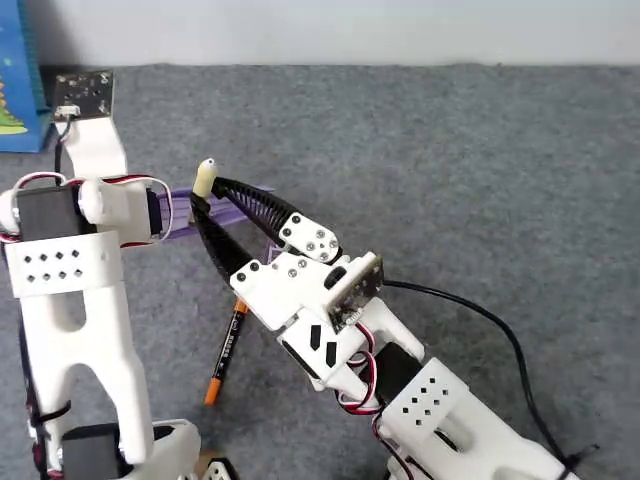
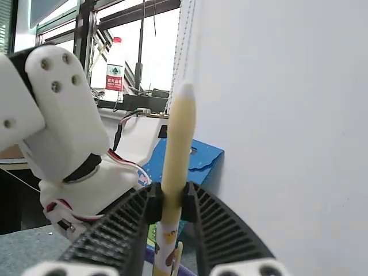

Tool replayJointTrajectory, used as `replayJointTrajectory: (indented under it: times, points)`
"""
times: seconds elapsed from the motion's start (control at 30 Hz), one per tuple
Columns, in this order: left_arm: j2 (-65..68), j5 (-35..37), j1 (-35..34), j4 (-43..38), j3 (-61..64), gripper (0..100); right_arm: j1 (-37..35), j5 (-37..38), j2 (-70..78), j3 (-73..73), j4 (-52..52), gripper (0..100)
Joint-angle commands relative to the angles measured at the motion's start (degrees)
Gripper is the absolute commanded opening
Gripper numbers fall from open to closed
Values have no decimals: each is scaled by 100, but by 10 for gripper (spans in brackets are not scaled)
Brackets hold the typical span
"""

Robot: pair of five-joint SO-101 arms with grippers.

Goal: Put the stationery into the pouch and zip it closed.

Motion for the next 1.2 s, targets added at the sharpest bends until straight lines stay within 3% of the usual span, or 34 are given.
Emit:
replayJointTrajectory:
  times: [0.0,0.17,0.37,0.43,0.63,0.8,0.9,1.17]
  points:
    - [-53,53,35,123,-259,11,119,35,171,-53,-224,8]
    - [-53,53,35,123,-136,11,303,53,1051,-88,-752,16]
    - [-53,53,220,105,84,11,330,53,1481,-88,-804,199]
    - [-53,97,220,105,84,11,330,53,1253,-88,-664,192]
    - [-53,97,176,105,84,11,567,-9,-207,-255,1429,169]
    - [-53,97,105,105,92,11,1701,-1011,-980,-1116,4207,169]
    - [-53,97,-229,105,75,11,2273,-1046,-901,-1442,5464,169]
    - [-53,44,-677,114,119,11,2501,-1354,1112,-1512,6413,169]
